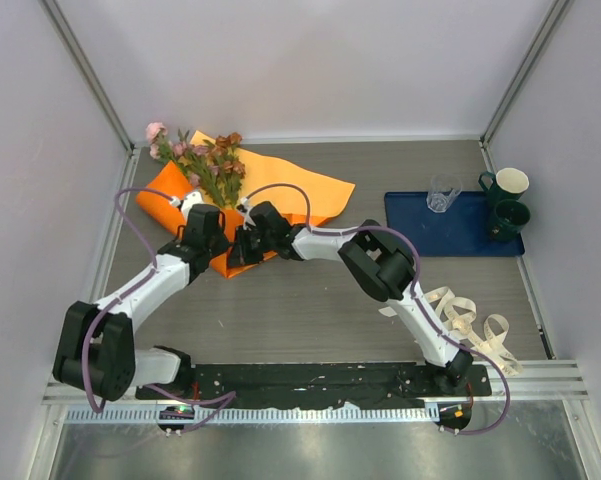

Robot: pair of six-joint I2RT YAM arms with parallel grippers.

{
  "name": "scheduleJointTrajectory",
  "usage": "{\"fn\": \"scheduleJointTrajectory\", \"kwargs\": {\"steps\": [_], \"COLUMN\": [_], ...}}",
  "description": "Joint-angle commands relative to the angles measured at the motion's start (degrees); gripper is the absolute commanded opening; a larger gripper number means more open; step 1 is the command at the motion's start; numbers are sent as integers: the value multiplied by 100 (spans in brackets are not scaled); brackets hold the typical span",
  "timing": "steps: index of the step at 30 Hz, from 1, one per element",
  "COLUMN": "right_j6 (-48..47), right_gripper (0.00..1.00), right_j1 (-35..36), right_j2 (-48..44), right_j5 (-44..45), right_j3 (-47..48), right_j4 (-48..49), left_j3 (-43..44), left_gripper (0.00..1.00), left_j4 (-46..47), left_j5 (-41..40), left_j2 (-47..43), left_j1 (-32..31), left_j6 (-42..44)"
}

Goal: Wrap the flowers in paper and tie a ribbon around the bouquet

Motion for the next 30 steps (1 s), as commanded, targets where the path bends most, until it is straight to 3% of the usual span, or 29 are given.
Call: {"fn": "scheduleJointTrajectory", "kwargs": {"steps": [1, 30], "right_j6": [1, -412], "right_gripper": [0, 1], "right_j1": [-80, -405], "right_j2": [-93, -884], "right_j5": [-32, -657], "right_j3": [-229, -607], "right_j4": [-330, -127], "left_j3": [188, -49], "left_gripper": [0, 0], "left_j4": [391, 681], "left_j5": [234, 585], "left_j2": [33, 86], "left_j1": [-96, -123], "left_j6": [522, 549]}}
